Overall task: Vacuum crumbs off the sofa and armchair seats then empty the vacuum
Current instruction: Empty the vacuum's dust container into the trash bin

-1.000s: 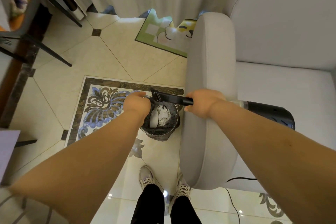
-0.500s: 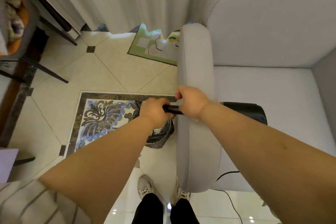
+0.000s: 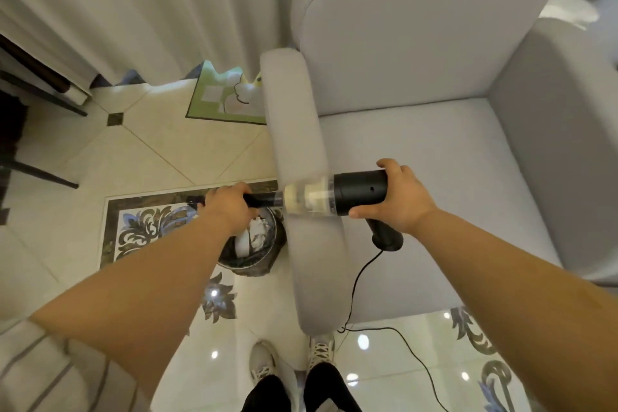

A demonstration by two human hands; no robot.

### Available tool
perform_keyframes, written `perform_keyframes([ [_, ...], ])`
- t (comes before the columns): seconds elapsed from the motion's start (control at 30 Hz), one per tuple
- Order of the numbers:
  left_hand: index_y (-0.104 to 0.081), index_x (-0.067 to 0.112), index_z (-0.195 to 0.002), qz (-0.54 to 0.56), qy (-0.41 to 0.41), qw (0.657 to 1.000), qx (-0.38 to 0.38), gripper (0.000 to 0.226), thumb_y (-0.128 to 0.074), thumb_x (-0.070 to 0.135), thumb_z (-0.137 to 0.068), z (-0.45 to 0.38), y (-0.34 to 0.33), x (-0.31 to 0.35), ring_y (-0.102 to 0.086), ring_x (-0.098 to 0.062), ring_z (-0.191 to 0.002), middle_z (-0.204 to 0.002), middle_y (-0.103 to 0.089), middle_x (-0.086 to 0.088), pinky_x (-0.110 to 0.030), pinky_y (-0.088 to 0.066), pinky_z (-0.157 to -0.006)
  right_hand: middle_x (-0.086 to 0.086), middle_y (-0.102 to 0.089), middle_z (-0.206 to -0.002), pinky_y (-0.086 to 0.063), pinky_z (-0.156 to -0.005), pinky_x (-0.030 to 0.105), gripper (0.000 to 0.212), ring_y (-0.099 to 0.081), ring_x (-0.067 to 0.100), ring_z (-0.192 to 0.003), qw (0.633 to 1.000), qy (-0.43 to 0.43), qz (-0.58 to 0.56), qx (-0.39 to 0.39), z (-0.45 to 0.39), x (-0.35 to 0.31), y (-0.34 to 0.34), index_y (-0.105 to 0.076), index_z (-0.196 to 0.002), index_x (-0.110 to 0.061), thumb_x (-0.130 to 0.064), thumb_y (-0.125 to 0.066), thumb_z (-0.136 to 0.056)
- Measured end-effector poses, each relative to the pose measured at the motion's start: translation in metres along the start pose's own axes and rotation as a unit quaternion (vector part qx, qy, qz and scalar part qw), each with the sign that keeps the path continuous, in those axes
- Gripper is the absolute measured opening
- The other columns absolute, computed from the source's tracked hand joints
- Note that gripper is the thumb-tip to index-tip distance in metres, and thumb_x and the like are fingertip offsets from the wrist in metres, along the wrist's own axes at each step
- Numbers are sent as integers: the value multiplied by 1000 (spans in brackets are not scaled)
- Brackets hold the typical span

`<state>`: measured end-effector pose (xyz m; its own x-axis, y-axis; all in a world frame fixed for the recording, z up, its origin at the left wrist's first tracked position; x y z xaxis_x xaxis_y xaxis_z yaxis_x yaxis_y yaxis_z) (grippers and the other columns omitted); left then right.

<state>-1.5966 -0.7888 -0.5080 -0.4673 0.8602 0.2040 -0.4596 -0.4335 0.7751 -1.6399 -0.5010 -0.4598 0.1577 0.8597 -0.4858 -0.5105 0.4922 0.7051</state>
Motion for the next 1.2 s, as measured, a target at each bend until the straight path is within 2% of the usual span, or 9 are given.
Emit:
perform_keyframes([
  [0.1,-47,32,-123,-74,-3,997,7,35,-55,43,-90,9,-3,15,-47,-32,-116,-115,-53,-6,-60,-16,-111,1,-41,-123,-47,-90,36,88,-50,23,-102,999,27,25,10,6,-1,-1,-41,-135,-24,-48,-88,-64],
  [0.2,-46,30,-124,-110,-38,993,25,35,-53,38,-91,21,-3,24,-49,-30,-112,-113,-52,-6,-58,-12,-112,-1,-42,-116,-45,-84,32,84,-49,22,-99,999,34,25,23,17,-7,2,-44,-130,-25,-51,-87,-62],
  [0.4,-47,22,-114,-66,-142,985,69,42,-65,43,-82,65,19,34,-52,-28,-107,-113,-55,-6,-46,-29,-103,-2,-45,-112,-41,-81,29,82,-52,20,-98,997,48,-2,67,65,-24,23,-46,-128,-27,-51,-87,-61],
  [0.57,-54,24,-116,-19,-187,979,79,37,-66,33,-82,138,52,31,-55,-31,-100,-108,-55,-9,-47,-43,-94,-8,-49,-112,-42,-88,28,105,-51,15,-99,984,68,-89,135,145,-40,40,-34,-145,-23,-44,-91,-60],
  [0.7,-55,23,-109,-1,-197,977,82,29,-64,30,-83,191,74,40,-55,-31,-99,-107,-56,-7,-51,-40,-98,-6,-50,-121,-39,-105,40,120,-50,17,-112,969,43,-175,168,201,-31,49,-13,-156,-26,-41,-90,-64],
  [0.8,-56,19,-111,29,-216,973,77,32,-68,28,-82,231,90,51,-56,-32,-102,-111,-59,-10,-46,-42,-97,5,-53,-140,-37,-113,50,112,-50,28,-130,976,2,-170,132,246,-14,58,-20,-153,-22,-39,-89,-67],
  [0.93,-58,10,-114,65,-280,955,78,36,-72,16,-81,279,109,86,-56,-22,-91,-97,-58,-4,-24,-42,-72,3,-60,-117,-46,-91,36,73,-57,24,-106,983,-42,-124,128,294,8,79,-49,-132,-18,-42,-84,-73],
  [1.07,-61,13,-104,64,-293,947,113,29,-73,22,-79,313,112,130,-58,-24,-90,-95,-62,-4,-31,-48,-82,-1,-63,-100,-45,-71,28,45,-60,15,-84,966,-21,-151,207,323,39,110,-51,-116,-28,-36,-77,-80],
  [1.2,-52,17,-100,44,-301,935,181,21,-63,20,-82,345,92,189,-58,-30,-96,-101,-62,-8,-42,-48,-89,-1,-57,-91,-45,-62,26,43,-58,15,-79,951,-36,-177,249,353,84,141,-45,-113,-29,-35,-74,-82],
])
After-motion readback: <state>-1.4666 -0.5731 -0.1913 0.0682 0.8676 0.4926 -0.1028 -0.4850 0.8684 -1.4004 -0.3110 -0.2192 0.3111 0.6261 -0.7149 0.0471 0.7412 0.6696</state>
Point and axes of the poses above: each hand's wrist, its own z-axis away from the middle knuckle, its own y-axis out of the back of the hand, x = y × z, the point moved 2 cm from there along -z, towards the middle knuckle
